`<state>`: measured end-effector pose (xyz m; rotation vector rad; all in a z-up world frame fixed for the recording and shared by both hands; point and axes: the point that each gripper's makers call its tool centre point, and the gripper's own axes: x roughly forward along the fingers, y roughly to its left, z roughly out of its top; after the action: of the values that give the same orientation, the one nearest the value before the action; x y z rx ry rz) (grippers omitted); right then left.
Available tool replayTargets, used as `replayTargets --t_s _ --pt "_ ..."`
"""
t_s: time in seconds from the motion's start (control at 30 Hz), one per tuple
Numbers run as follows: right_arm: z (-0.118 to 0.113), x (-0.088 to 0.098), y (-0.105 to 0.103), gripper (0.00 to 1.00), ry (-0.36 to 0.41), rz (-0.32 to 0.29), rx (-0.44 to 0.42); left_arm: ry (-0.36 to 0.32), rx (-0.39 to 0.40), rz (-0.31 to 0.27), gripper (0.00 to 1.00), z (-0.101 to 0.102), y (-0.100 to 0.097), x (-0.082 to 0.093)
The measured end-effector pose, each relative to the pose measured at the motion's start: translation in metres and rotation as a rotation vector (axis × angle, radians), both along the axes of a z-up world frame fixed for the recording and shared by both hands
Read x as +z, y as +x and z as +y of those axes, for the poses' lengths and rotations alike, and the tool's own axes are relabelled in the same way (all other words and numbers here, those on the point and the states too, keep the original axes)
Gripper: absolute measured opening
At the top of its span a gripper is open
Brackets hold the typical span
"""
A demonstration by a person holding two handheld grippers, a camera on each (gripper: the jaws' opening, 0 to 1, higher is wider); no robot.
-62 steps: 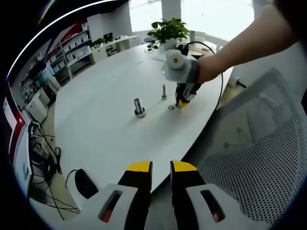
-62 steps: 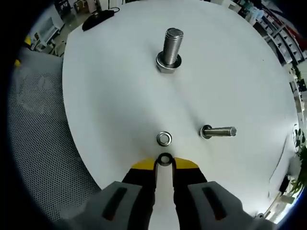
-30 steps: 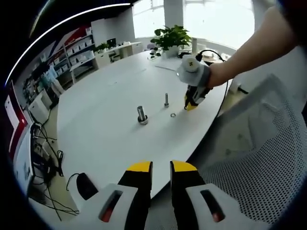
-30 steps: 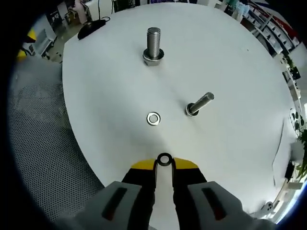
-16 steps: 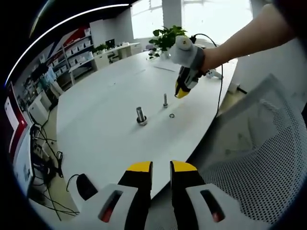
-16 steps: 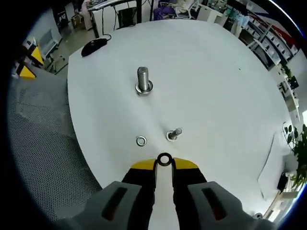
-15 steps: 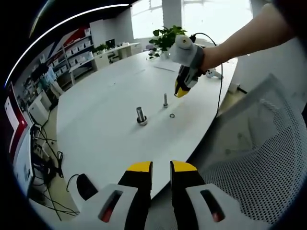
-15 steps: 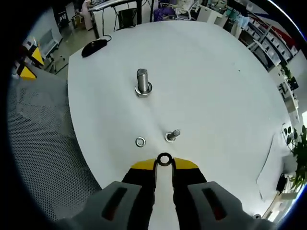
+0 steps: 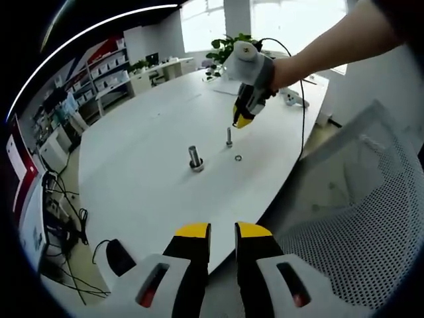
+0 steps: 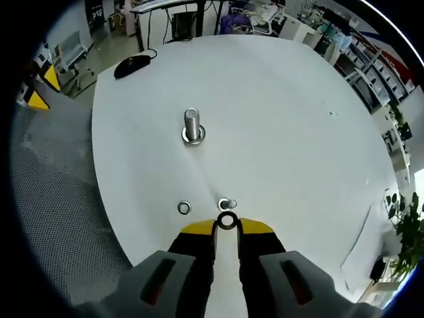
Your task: Place the washer onto the threaded stud by aligning its center hole with the stud, sliding it down to the base, and recovering from edge contact or off-axis alignment until the washer reaches the visible bottom stop.
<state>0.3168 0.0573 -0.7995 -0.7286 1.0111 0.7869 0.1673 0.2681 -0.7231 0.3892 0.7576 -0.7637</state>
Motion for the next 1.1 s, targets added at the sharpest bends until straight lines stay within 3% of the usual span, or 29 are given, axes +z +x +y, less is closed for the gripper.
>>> replayTargets --t_s 0.37,0.8,1.1 --pt "0.002 -0.006 0.017 0.14 -0.018 0.001 -0.002 -0.005 0.019 -0.009 0.12 0.003 0.003 0.002" --pt "0.005 -0.019 0.014 0.14 -0.036 0.033 0.030 -0.003 0.031 -0.002 0.12 0.004 0.004 0.001" --pt "0.002 -0.045 0.016 0.15 -0.049 0.073 0.042 0.004 0.043 0.008 0.12 0.007 0.004 -0.002"
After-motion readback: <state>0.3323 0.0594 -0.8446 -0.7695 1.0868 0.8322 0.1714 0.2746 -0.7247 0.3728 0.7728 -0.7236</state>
